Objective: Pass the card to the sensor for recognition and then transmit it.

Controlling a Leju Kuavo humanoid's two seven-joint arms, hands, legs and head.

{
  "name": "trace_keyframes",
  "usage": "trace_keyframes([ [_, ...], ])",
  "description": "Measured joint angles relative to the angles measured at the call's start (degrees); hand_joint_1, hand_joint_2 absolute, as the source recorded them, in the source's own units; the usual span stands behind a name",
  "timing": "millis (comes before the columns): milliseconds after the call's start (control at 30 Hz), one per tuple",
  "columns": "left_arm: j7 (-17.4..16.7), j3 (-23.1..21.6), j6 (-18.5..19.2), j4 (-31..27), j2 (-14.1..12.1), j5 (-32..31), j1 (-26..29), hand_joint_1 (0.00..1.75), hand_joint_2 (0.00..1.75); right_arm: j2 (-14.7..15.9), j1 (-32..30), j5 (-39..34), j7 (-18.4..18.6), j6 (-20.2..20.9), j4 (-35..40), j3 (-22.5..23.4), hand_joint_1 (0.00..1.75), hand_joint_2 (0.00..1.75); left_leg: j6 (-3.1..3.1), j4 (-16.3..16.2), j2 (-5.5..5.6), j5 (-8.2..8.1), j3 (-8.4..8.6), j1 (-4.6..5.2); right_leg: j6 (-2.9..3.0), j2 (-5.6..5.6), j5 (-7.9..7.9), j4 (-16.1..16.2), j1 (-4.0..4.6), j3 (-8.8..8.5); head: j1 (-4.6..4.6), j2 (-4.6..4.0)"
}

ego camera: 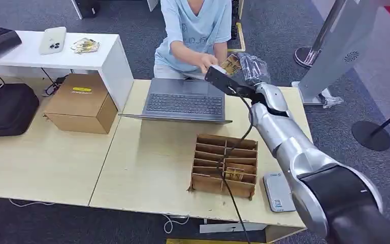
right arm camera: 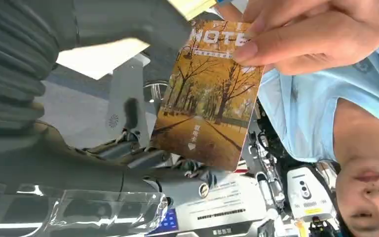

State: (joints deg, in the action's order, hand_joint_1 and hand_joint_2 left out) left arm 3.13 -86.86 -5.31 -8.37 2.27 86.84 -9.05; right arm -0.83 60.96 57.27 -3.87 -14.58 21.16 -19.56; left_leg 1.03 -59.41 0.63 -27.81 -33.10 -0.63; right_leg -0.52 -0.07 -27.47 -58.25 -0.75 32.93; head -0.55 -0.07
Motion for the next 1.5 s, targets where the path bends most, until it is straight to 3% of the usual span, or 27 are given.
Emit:
trace_keyframes([
  [500, -0.07, -0.48, -0.07, 0.00, -0.02, 0.02, 0.00, 0.00, 0.00, 0.02, -0.50, 0.31, 0.85, -3.00, -0.92, 1.97, 0.00, 1.75, 0.00, 0.00, -0.01, 0.00, 0.01, 0.00, 0.00, 0.00, 0.00, 0.01, 0.00, 0.02, 0.00, 0.00],
  [633, -0.07, -0.50, -0.20, 0.00, -0.02, 0.39, 0.06, 0.00, 0.00, 0.46, -1.98, -1.64, 0.04, -5.73, -1.09, 3.63, 0.00, 1.75, 0.00, -0.01, 0.00, 0.00, 0.01, 0.00, 0.00, 0.00, 0.00, 0.01, 0.00, 0.03, 0.00, 0.00],
  [700, -0.11, -0.50, -0.28, 0.00, -0.02, 0.39, 0.10, 0.00, 0.00, 0.87, -2.97, -2.79, -0.19, -9.27, -1.09, 4.91, 0.00, 1.75, 0.00, -0.01, 0.00, 0.00, 0.00, 0.00, 0.00, 0.00, 0.00, 0.03, 0.00, 0.03, 0.00, 0.00],
  [800, -0.20, -0.79, -0.72, 0.00, 0.02, -0.09, 0.15, 0.00, 0.00, 1.35, -4.83, -7.35, -3.55, -15.53, -0.85, 7.90, 0.00, 1.75, 0.00, -0.01, 0.00, 0.00, 0.00, 0.00, 0.00, 0.00, 0.00, 0.03, 0.00, 0.03, 0.00, 0.00],
  [900, -0.26, -0.96, -1.38, 0.00, 0.07, 0.00, 0.17, 0.00, 0.00, 1.68, -6.80, -15.33, -10.32, -17.94, -0.05, 12.25, 0.00, 1.75, 0.00, -0.01, -0.01, -0.01, -0.01, 0.01, 0.00, 0.00, 0.00, 0.03, 0.00, 0.03, 0.00, 0.00],
  [1067, -0.55, -0.98, -1.81, 0.00, 0.20, 0.61, 0.39, 0.00, 0.00, 1.70, -10.24, -28.16, -20.90, -16.61, 3.15, 19.85, 0.00, 1.75, 0.00, -0.01, 0.01, -0.01, 0.00, 0.00, 0.00, -0.01, 0.00, 0.03, 0.00, 0.03, 0.00, 0.00],
  [1167, -0.46, -0.98, -2.08, 0.00, 0.22, 0.92, 0.73, 0.00, 0.00, 1.75, -12.61, -35.05, -24.42, -14.01, 5.97, 23.46, 0.00, 1.75, 0.00, -0.01, 0.00, -0.01, 0.00, 0.00, 0.00, 0.00, 0.00, 0.03, 0.00, 0.03, -0.02, 0.00],
  [1300, 0.04, -0.98, -2.51, 0.00, 0.20, 1.16, 1.17, 0.00, 0.00, 2.80, -16.86, -41.34, -24.68, -11.21, 11.26, 24.65, 0.00, 1.75, -0.01, 0.00, 0.01, -0.01, -0.01, 0.00, 0.00, 0.00, 0.00, 0.04, 0.00, 0.03, -0.02, 0.00],
  [1500, 0.31, -0.98, -2.45, 0.00, 0.00, 1.79, 1.69, 0.00, 0.00, 5.36, -26.20, -46.65, -20.65, -5.68, 22.59, 22.66, 0.00, 1.75, -0.01, 0.00, 0.05, -0.02, -0.05, 0.00, -0.01, -0.07, -0.02, 0.07, 0.00, 0.03, -0.02, 0.00],
])
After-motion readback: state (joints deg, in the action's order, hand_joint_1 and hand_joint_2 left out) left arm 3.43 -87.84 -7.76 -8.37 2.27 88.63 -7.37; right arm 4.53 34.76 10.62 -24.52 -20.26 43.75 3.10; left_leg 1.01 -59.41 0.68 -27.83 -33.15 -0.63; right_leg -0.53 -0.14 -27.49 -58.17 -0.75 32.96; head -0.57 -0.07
